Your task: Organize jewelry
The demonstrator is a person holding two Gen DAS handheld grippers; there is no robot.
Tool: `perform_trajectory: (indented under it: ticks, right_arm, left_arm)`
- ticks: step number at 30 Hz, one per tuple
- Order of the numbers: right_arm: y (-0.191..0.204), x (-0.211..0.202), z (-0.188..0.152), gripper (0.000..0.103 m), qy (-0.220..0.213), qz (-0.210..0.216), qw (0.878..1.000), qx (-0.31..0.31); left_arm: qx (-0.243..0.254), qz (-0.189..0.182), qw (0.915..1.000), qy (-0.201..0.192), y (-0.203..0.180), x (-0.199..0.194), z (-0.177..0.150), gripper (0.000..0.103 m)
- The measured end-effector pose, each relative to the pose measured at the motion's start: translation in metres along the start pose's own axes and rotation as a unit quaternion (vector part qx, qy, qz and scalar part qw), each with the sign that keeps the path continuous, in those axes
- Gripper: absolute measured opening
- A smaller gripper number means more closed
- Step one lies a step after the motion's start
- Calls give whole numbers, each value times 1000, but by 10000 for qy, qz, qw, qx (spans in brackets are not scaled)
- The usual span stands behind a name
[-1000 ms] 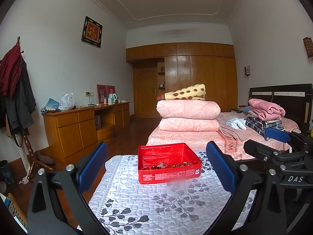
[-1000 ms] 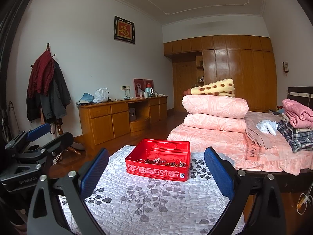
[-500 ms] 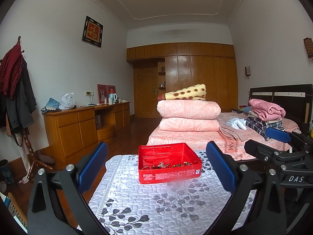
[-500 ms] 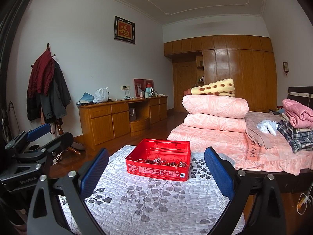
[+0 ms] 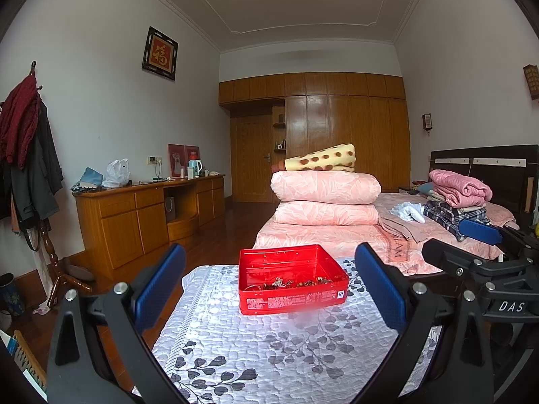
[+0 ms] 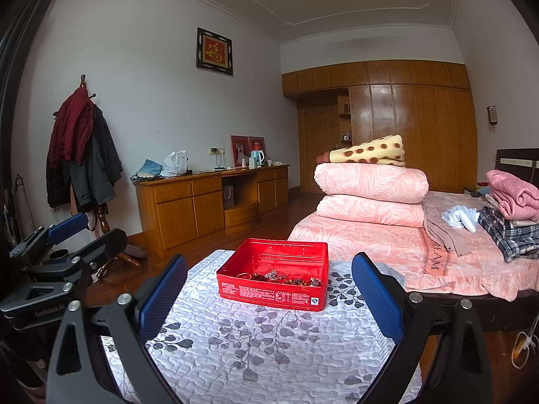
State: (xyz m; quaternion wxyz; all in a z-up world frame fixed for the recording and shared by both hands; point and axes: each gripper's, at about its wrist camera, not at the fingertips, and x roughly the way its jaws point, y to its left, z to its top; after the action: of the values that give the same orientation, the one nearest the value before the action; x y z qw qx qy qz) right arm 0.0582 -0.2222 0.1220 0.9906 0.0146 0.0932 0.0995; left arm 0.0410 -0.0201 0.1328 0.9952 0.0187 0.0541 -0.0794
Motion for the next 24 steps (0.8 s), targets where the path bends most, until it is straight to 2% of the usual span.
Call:
perform_trajectory:
  ticks: [24]
  right_arm:
    - [1, 0, 0, 96, 3, 10, 10000, 3]
  left_arm:
    - [9, 4, 10000, 10, 1, -1, -1, 97]
